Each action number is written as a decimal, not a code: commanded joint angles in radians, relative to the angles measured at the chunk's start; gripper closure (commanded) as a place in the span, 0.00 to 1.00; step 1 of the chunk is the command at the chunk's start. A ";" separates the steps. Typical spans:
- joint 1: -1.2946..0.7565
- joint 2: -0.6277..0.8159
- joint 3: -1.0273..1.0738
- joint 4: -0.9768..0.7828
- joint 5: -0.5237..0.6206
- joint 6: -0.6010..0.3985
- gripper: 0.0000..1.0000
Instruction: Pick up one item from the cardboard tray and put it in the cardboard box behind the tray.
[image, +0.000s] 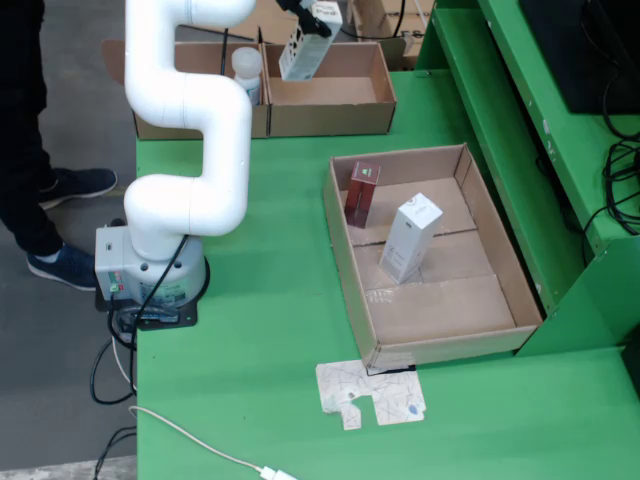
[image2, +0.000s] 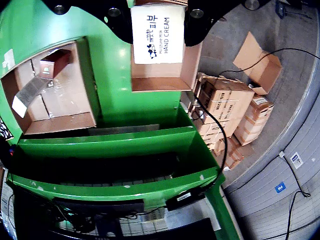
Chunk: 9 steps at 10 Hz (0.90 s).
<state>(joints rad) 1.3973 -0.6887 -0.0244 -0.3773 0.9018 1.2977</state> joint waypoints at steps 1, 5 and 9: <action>0.003 0.014 0.024 -0.162 -0.018 0.033 1.00; -0.003 -0.005 0.024 -0.130 -0.031 0.016 1.00; 0.050 0.008 0.024 -0.089 -0.070 0.025 1.00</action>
<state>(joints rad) 1.4034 -0.7163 -0.0244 -0.5337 0.8819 1.3207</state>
